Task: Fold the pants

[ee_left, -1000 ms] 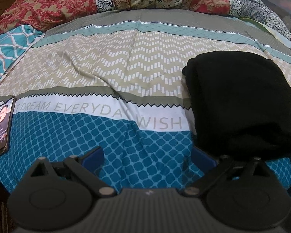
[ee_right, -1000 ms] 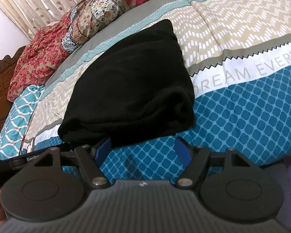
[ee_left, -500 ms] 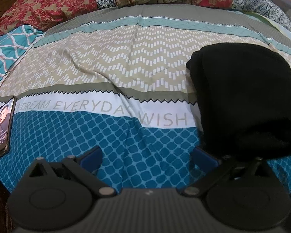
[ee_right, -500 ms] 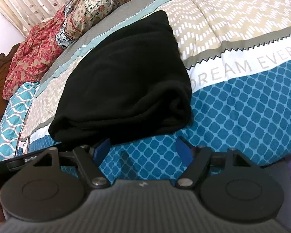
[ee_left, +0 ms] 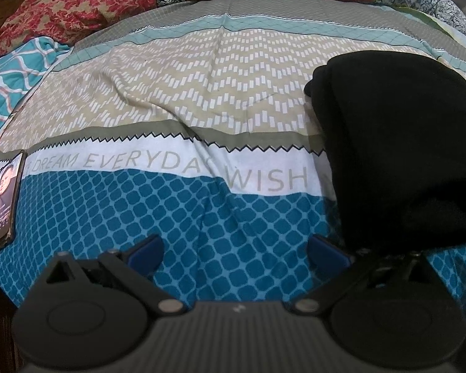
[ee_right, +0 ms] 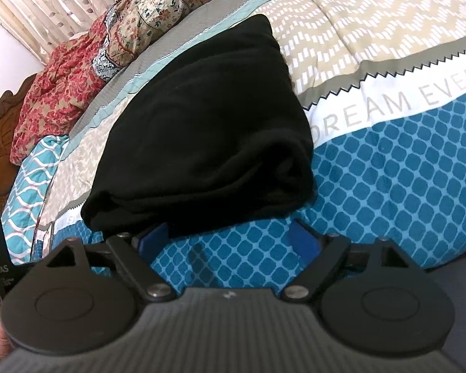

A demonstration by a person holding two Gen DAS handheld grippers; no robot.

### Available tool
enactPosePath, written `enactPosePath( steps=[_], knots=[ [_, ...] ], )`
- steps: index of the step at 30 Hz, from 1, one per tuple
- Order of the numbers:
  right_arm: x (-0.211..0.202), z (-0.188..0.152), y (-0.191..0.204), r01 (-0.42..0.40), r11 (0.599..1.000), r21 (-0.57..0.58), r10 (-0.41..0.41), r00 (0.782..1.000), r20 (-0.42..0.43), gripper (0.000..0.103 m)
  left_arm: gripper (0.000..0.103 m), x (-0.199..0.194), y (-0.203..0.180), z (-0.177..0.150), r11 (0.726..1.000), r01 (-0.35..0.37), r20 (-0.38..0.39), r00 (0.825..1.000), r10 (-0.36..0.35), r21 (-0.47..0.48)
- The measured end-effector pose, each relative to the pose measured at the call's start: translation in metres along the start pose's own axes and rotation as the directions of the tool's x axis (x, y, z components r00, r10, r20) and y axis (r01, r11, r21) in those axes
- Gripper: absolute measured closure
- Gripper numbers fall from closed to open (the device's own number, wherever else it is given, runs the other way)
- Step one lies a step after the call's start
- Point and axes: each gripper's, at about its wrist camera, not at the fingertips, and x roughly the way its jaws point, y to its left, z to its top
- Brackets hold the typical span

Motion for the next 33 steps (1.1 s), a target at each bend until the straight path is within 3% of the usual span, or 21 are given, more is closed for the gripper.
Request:
enactPosePath(
  steps=[24,27,30,33],
  knots=[
    [0.001,0.001,-0.001,-0.024,1.0,-0.002,0.024,1.0,0.003,0.007,0.0,0.001,0.002,0.002,1.0,0.011,-0.014,1.0,-0.011,-0.002],
    [-0.004,0.002,0.004,-0.037,0.999,-0.034,0.037,0.999,-0.019,0.007,0.0,-0.005,0.012,0.006,0.998,0.057,-0.007,0.998,-0.057,-0.033],
    [-0.019,0.005,0.005,-0.124,0.989,-0.081,0.124,0.992,-0.01,0.007,0.0,-0.017,0.031,0.012,0.988,0.133,0.035,0.991,-0.13,-0.081],
    [-0.038,0.014,0.003,-0.171,0.976,-0.133,0.178,0.983,0.041,0.007,0.0,-0.028,0.052,0.022,0.958,0.255,0.079,0.966,-0.246,-0.13]
  ],
)
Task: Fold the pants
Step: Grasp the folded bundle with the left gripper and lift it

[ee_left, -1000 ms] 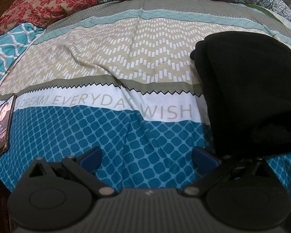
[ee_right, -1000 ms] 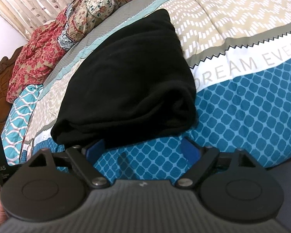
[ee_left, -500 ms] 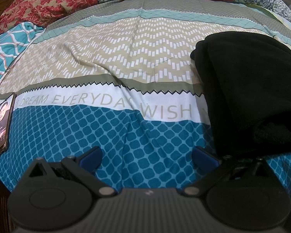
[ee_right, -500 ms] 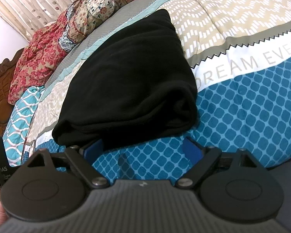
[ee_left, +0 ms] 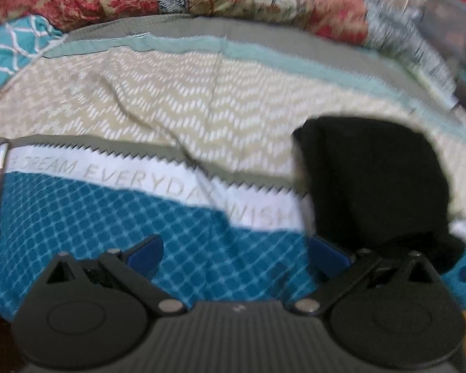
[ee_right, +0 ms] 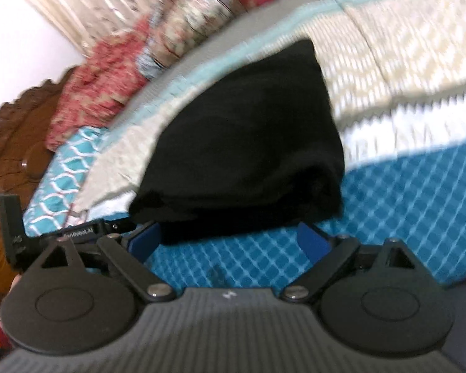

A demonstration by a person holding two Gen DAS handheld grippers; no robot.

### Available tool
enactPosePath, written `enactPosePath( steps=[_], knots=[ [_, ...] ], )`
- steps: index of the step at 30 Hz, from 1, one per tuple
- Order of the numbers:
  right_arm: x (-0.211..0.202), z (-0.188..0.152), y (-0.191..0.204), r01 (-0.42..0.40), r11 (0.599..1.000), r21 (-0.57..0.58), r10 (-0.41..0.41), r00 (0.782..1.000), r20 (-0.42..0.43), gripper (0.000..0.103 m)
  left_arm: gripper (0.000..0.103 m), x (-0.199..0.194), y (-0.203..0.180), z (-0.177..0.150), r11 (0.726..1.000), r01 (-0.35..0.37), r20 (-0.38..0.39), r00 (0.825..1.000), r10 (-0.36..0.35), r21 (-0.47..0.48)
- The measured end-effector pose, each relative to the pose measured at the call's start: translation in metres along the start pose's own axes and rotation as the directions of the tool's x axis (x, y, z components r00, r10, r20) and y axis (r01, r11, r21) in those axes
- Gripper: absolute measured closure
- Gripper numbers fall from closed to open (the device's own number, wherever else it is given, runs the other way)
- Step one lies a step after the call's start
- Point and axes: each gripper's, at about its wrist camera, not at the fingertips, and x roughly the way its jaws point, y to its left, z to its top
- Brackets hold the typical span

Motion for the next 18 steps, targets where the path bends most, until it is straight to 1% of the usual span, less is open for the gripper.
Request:
enactPosePath(
  steps=[2,4,6,8,10,12,15,16,17,18],
  knots=[
    [-0.01,0.009,-0.001,-0.018,1.0,-0.018,0.019,0.999,0.044,0.007,0.0,-0.004,0.005,0.01,0.997,0.073,0.018,0.997,-0.072,-0.024],
    [-0.015,0.02,-0.006,-0.03,1.0,-0.008,0.031,0.995,0.096,0.007,0.0,-0.004,0.007,0.022,0.989,0.147,0.036,0.989,-0.146,-0.035],
    [-0.014,0.03,-0.017,-0.036,0.999,0.025,0.032,0.99,0.138,0.007,0.0,0.004,0.005,0.033,0.976,0.214,0.026,0.977,-0.213,-0.049],
    [-0.007,0.038,-0.032,-0.045,0.997,0.063,0.035,0.986,0.162,0.007,0.0,0.022,0.002,0.043,0.959,0.276,-0.01,0.961,-0.277,-0.071],
    [0.006,0.047,-0.046,-0.042,0.995,0.092,0.027,0.987,0.156,0.006,0.0,0.043,-0.006,0.048,0.953,0.289,-0.052,0.954,-0.294,-0.086],
    [0.023,0.056,-0.059,-0.038,0.993,0.109,0.024,0.991,0.134,0.006,0.0,0.065,-0.014,0.051,0.947,0.31,-0.097,0.943,-0.317,-0.086],
    [0.048,0.062,-0.074,-0.036,0.992,0.117,0.026,0.995,0.092,0.006,0.0,0.093,-0.027,0.05,0.927,0.362,-0.161,0.913,-0.374,-0.098],
    [0.055,0.063,-0.076,-0.033,0.993,0.109,0.025,0.997,0.076,0.006,0.0,0.102,-0.031,0.049,0.923,0.37,-0.176,0.906,-0.384,-0.106],
    [0.064,0.063,-0.079,-0.026,0.995,0.098,0.021,0.998,0.056,0.006,0.0,0.108,-0.034,0.049,0.922,0.372,-0.175,0.906,-0.386,-0.105],
    [0.07,0.062,-0.081,-0.027,0.995,0.093,0.023,0.999,0.039,0.002,0.0,0.108,-0.035,0.047,0.921,0.377,-0.162,0.907,-0.388,-0.1]
  ],
)
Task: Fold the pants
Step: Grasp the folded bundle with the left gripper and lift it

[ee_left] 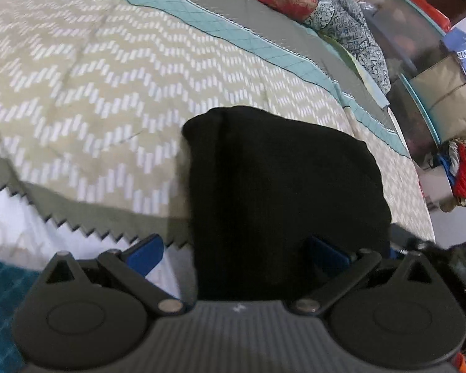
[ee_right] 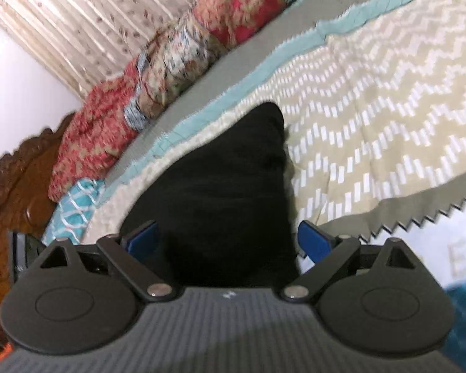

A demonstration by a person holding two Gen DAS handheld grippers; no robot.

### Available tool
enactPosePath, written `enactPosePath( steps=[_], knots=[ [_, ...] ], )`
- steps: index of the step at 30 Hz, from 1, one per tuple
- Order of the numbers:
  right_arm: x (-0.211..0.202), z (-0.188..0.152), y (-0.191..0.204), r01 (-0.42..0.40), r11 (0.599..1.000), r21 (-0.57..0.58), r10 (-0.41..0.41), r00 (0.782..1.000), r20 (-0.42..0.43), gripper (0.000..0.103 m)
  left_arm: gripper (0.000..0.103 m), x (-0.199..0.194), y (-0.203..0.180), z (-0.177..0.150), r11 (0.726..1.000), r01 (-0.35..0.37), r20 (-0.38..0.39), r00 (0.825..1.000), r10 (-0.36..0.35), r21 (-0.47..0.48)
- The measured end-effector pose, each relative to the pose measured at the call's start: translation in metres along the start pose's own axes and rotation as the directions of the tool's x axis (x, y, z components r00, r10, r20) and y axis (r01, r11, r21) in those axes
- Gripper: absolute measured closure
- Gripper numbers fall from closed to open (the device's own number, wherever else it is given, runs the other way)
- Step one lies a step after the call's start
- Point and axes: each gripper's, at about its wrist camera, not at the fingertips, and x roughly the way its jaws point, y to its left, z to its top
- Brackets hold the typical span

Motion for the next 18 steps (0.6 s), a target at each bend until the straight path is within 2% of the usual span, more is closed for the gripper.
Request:
enactPosePath(
  steps=[2,3,4,6,8,10,12,15,18],
  knots=[
    [0.002,-0.003,-0.001,-0.029,1.0,0.0,0.029,0.999,0.015,0.0,0.003,0.004,-0.005,-0.002,0.999,0.042,0.01,0.999,-0.042,0.025],
    [0.004,-0.003,0.004,-0.035,0.999,-0.02,0.035,0.999,0.007,0.0,0.012,0.006,-0.008,-0.002,0.997,0.065,0.006,0.998,-0.065,0.033],
    [0.008,-0.004,0.01,-0.053,0.998,-0.045,0.052,0.998,-0.022,0.0,0.034,0.007,-0.011,-0.003,0.995,0.09,0.001,0.996,-0.09,0.041],
    [0.012,-0.008,0.025,-0.079,0.993,-0.085,0.074,0.995,-0.062,0.024,0.045,0.005,-0.018,-0.005,0.995,0.086,0.009,0.996,-0.087,0.059],
    [0.012,-0.011,0.04,-0.078,0.987,-0.139,0.069,0.995,-0.068,0.039,0.059,0.0,-0.022,-0.006,0.995,0.075,0.024,0.997,-0.077,0.066],
    [0.007,-0.008,0.055,-0.069,0.977,-0.2,0.061,0.997,-0.043,0.047,0.066,-0.009,-0.025,-0.003,0.993,0.093,0.045,0.994,-0.096,0.066],
    [0.003,-0.002,0.066,-0.063,0.965,-0.253,0.062,0.998,-0.014,0.054,0.067,-0.02,-0.032,0.005,0.99,0.099,0.073,0.992,-0.106,0.096],
    [0.001,0.012,0.083,-0.05,0.941,-0.335,0.07,0.996,0.047,0.055,0.067,-0.035,-0.049,0.026,0.982,0.079,0.143,0.984,-0.104,0.17],
    [0.018,0.041,0.092,-0.042,0.918,-0.394,0.089,0.991,0.1,0.055,0.067,-0.041,-0.058,0.06,0.974,0.057,0.197,0.975,-0.102,0.218]
  ],
)
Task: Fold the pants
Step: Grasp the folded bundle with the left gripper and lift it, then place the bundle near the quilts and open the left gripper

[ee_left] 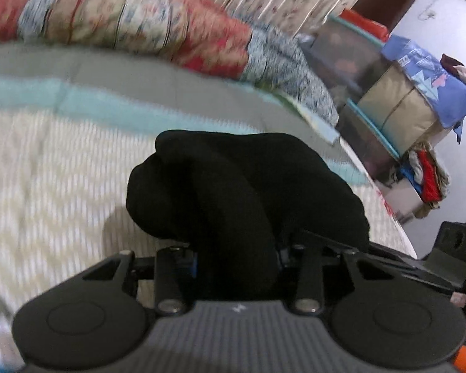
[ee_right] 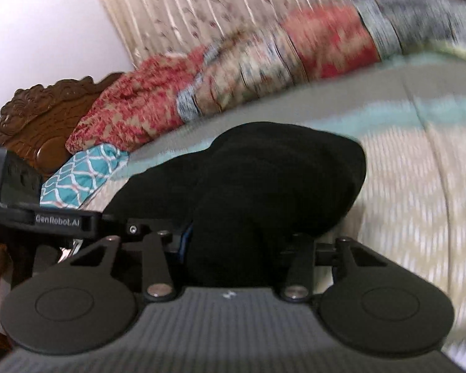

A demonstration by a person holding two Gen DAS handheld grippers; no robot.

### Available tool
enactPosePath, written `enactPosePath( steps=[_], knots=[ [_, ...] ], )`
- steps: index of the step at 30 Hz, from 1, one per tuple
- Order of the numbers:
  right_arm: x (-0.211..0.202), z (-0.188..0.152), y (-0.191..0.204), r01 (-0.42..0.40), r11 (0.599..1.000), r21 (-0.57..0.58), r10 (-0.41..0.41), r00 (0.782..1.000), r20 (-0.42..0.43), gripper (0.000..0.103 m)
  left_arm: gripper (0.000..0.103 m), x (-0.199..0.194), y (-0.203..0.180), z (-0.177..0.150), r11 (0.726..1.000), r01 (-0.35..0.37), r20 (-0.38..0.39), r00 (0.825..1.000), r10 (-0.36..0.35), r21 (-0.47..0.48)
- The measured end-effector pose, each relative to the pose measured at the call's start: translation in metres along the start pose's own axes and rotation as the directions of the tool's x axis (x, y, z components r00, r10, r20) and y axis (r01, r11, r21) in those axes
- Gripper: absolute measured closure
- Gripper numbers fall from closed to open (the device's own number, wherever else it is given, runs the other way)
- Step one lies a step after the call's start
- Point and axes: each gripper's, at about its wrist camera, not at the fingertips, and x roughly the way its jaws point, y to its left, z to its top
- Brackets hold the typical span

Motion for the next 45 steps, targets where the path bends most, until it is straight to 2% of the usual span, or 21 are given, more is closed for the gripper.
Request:
enactPosePath(
  steps=[3,6,9,12,16,19,20,22,25,28,29,30,32,33,35,38,45],
  knots=[
    [0.026,0.032,-0.015,-0.012,1.0,0.01,0.012,0.999,0.041,0.055,0.067,0.01,0.0,0.036,0.999,-0.025,0.041,0.999,0.024,0.028],
    [0.057,0.067,-0.02,0.016,0.999,-0.042,-0.013,0.996,0.088,0.056,0.067,0.03,0.0,0.081,0.993,-0.08,0.096,0.993,0.071,0.086],
    [0.086,0.099,-0.027,0.043,0.997,-0.058,-0.034,0.99,0.138,0.057,0.067,0.053,0.006,0.114,0.987,-0.123,0.139,0.984,0.108,0.105],
    [0.112,0.116,-0.041,0.074,0.996,-0.055,-0.064,0.984,0.164,0.057,0.066,0.086,0.018,0.142,0.981,-0.162,0.172,0.975,0.143,0.103],
    [0.155,0.119,-0.064,0.12,0.993,-0.012,-0.117,0.983,0.139,0.057,0.065,0.134,0.039,0.155,0.972,-0.215,0.169,0.966,0.197,0.093],
    [0.191,0.108,-0.088,0.155,0.987,0.052,-0.158,0.986,0.06,0.058,0.065,0.18,0.067,0.151,0.964,-0.26,0.094,0.963,0.254,0.06],
    [0.202,0.103,-0.097,0.171,0.983,0.07,-0.173,0.985,0.022,0.059,0.064,0.192,0.073,0.147,0.959,-0.278,0.072,0.959,0.274,0.058],
    [0.216,0.094,-0.109,0.196,0.976,0.093,-0.197,0.98,-0.003,0.058,0.053,0.205,0.08,0.138,0.947,-0.311,0.102,0.948,0.302,0.081],
    [0.217,0.094,-0.119,0.18,0.97,0.162,-0.181,0.983,-0.013,0.056,0.048,0.208,0.076,0.13,0.937,-0.333,0.146,0.937,0.316,0.106],
    [0.22,0.093,-0.114,0.23,0.963,0.142,-0.226,0.973,-0.043,0.045,0.039,0.209,0.073,0.13,0.924,-0.37,0.145,0.924,0.355,0.094],
    [0.219,0.094,-0.111,0.25,0.957,0.145,-0.245,0.968,-0.053,0.038,0.032,0.208,0.07,0.13,0.916,-0.391,0.14,0.916,0.377,0.09],
    [0.218,0.096,-0.107,0.286,0.946,0.152,-0.278,0.958,-0.074,0.025,0.027,0.206,0.066,0.132,0.903,-0.42,0.134,0.903,0.408,0.084],
    [0.21,0.099,-0.099,0.352,0.924,0.153,-0.338,0.935,-0.109,0.014,0.025,0.196,0.057,0.132,0.887,-0.453,0.128,0.889,0.44,0.095],
    [0.202,0.1,-0.094,0.36,0.921,0.147,-0.347,0.932,-0.108,0.014,0.024,0.187,0.051,0.128,0.879,-0.466,0.134,0.882,0.452,0.105],
    [0.182,0.095,-0.079,0.382,0.917,0.114,-0.374,0.924,-0.083,0.013,0.013,0.166,0.04,0.12,0.865,-0.491,0.151,0.867,0.475,0.098],
    [0.139,0.077,-0.05,0.423,0.903,0.072,-0.422,0.906,-0.029,0.009,0.007,0.134,0.023,0.1,0.854,-0.513,0.155,0.854,0.497,0.087],
    [0.061,0.032,-0.001,0.392,0.917,0.072,-0.391,0.92,-0.039,0.006,0.0,0.065,-0.013,0.035,0.846,-0.53,0.09,0.847,0.524,0.055]
  ],
)
